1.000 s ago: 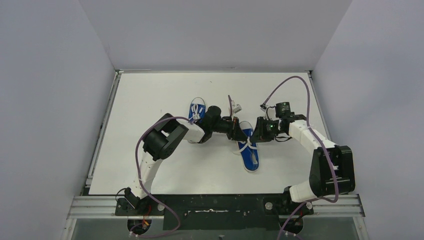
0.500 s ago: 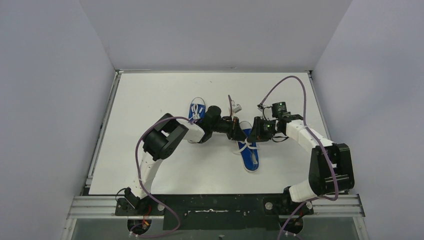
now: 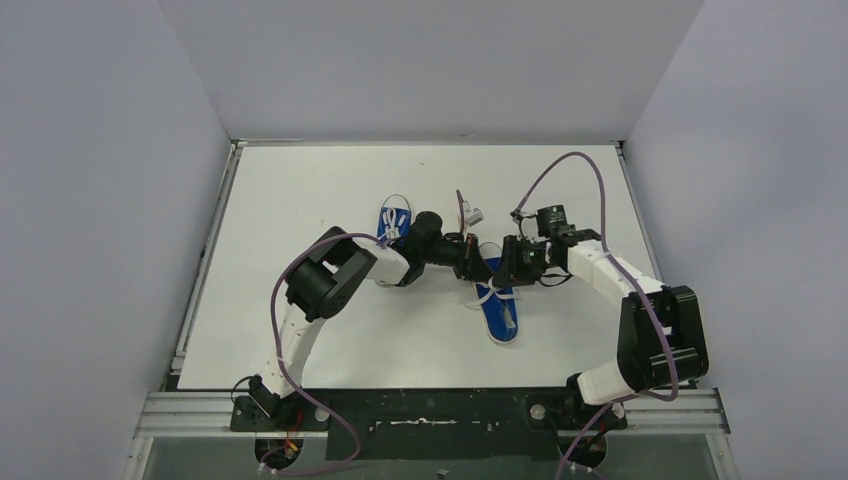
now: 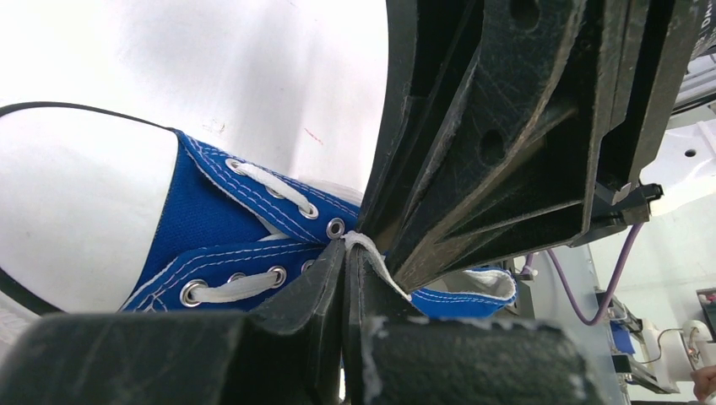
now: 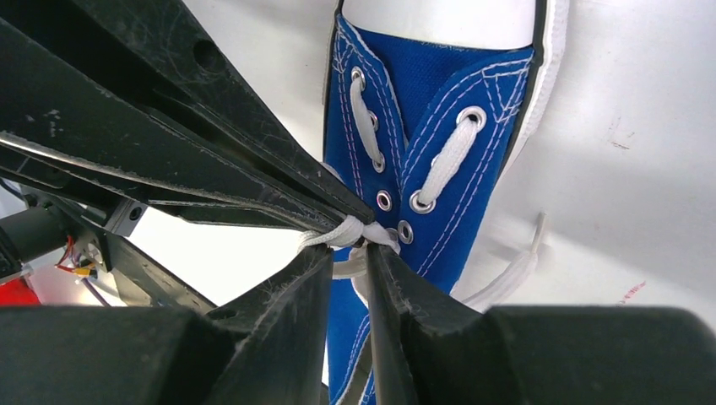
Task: Tie the shoes
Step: Cross the shoelace with the shoelace.
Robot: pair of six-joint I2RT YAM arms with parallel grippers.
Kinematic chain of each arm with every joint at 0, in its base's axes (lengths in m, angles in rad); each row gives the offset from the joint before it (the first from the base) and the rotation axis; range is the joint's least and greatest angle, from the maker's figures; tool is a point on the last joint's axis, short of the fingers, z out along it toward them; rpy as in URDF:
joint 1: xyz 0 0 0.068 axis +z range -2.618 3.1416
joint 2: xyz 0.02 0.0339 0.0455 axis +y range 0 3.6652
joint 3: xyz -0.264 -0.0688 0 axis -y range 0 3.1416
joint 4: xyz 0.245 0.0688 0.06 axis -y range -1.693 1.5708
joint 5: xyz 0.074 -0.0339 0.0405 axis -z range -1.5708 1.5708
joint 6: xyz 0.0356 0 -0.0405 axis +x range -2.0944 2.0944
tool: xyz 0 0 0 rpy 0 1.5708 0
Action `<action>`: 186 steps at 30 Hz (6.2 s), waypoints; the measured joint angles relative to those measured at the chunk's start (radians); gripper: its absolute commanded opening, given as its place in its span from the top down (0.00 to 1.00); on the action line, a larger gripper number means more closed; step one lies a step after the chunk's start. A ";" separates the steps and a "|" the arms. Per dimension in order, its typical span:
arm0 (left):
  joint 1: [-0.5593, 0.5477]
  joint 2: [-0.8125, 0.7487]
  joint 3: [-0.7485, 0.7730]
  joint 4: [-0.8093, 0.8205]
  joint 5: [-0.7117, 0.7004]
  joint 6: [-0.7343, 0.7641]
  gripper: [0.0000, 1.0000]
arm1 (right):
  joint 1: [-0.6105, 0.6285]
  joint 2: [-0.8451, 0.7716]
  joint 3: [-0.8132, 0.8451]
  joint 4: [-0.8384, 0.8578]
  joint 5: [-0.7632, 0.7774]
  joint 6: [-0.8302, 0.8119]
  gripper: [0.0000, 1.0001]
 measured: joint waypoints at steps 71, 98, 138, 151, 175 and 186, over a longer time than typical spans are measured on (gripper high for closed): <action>0.031 0.000 -0.015 -0.007 -0.003 -0.024 1.00 | -0.068 -0.008 0.131 -0.073 0.119 -0.134 0.80; 0.032 0.032 0.046 -0.032 0.000 -0.023 1.00 | -0.067 0.073 0.113 -0.021 -0.079 -0.142 0.80; 0.034 0.037 0.046 0.024 0.031 -0.081 1.00 | 0.037 0.074 0.134 -0.079 0.080 -0.272 0.80; 0.035 0.050 0.046 0.035 0.031 -0.100 1.00 | 0.062 0.084 0.171 -0.097 0.123 -0.291 0.88; 0.040 0.050 0.047 0.038 0.033 -0.106 1.00 | 0.069 0.119 0.171 -0.122 0.141 -0.317 0.93; 0.036 0.050 0.042 0.051 0.043 -0.098 0.64 | 0.069 0.120 0.177 -0.113 0.169 -0.290 1.00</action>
